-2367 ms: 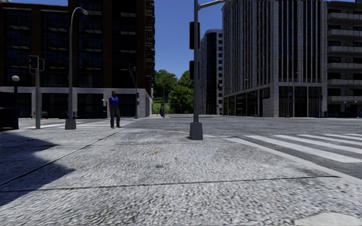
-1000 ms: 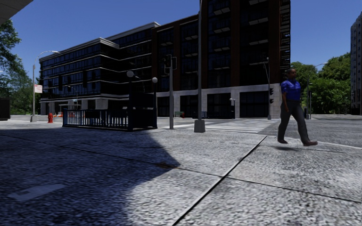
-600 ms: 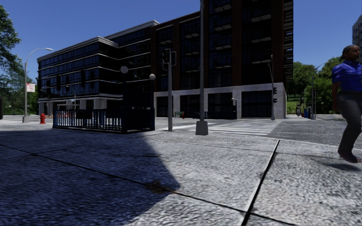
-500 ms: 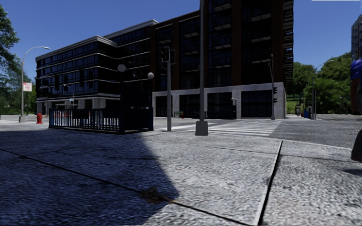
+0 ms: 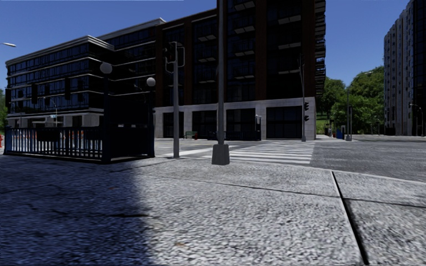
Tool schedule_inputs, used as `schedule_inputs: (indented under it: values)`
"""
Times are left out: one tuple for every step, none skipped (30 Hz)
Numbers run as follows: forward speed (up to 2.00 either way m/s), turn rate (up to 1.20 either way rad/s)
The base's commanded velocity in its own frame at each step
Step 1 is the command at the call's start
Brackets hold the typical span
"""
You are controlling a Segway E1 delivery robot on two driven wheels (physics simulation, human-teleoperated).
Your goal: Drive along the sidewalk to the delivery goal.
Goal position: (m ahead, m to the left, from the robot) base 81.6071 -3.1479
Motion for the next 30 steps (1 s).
schedule_inputs:
  values:
    - [2.0, 0.0]
    - [2.0, -0.45]
    - [2.0, -0.65]
    - [2.0, -0.94]
    - [2.0, -1.09]
    - [2.0, -1.2]
    - [2.0, -1.2]
    - [2.0, -1.2]
    - [2.0, -1.2]
    - [2.0, -1.2]
    - [2.0, -1.2]
    - [2.0, -1.2]
    - [2.0, -1.19]
    - [2.0, -0.7]
    - [2.0, -0.17]
    - [2.0, -0.05]
    - [2.0, -0.01]
    - [2.0, -0.01]
    - [2.0, 0.0]
    - [2.0, 0.0]
    - [2.0, 0.0]
    - [2.0, 0.0]
    - [2.0, 0.0]
    - [2.0, 0.0]
    - [2.0, 0.0]
    - [2.0, 0.0]
    - [2.0, 0.0]
    - [2.0, 0.0]
    - [2.0, 0.0]
    - [2.0, 0.0]
